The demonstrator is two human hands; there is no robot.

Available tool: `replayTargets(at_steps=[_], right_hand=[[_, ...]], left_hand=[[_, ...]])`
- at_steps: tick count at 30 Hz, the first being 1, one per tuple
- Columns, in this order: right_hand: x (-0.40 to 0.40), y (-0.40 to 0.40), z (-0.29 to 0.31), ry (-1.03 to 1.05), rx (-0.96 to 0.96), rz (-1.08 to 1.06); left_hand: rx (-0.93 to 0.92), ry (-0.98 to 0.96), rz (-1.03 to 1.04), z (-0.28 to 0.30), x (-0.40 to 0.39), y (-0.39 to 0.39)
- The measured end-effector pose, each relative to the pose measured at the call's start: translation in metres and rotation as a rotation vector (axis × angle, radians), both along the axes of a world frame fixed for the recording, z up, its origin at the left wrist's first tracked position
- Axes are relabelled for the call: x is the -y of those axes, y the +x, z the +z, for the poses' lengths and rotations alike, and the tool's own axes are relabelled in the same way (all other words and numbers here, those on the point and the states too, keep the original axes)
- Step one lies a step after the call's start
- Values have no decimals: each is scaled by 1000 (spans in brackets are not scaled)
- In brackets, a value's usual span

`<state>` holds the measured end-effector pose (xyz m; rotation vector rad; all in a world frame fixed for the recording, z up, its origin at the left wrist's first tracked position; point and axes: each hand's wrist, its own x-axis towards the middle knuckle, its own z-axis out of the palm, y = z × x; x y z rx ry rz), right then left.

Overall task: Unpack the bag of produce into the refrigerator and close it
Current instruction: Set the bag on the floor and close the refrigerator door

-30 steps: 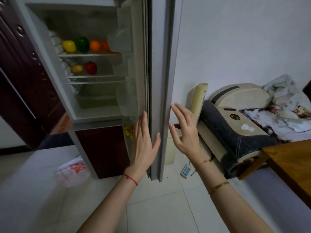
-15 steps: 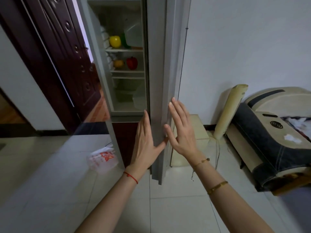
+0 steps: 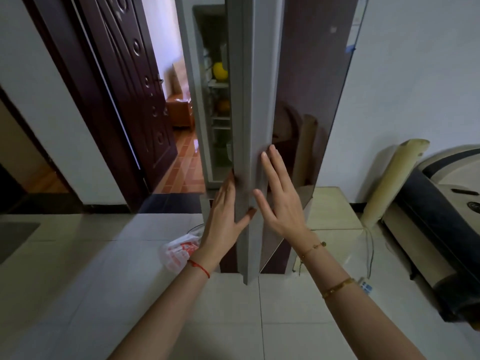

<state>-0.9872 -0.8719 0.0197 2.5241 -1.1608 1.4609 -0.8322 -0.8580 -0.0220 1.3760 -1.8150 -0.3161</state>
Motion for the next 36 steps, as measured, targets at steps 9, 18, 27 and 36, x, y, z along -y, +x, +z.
replayTargets(at_steps=[9,18,27,36], right_hand=[[60,58,9,38,-22,-15],[140,106,6,-4,-115,-14],[220,142,3,-33,-185,-16],[277,165,2,-36,-257,-91]], left_hand=[[-68,23,46,-6,50,62],[-168,19,104,-6,117,115],[-161,18,145,-2,200,152],[-93,-10,134,-13,269,181]])
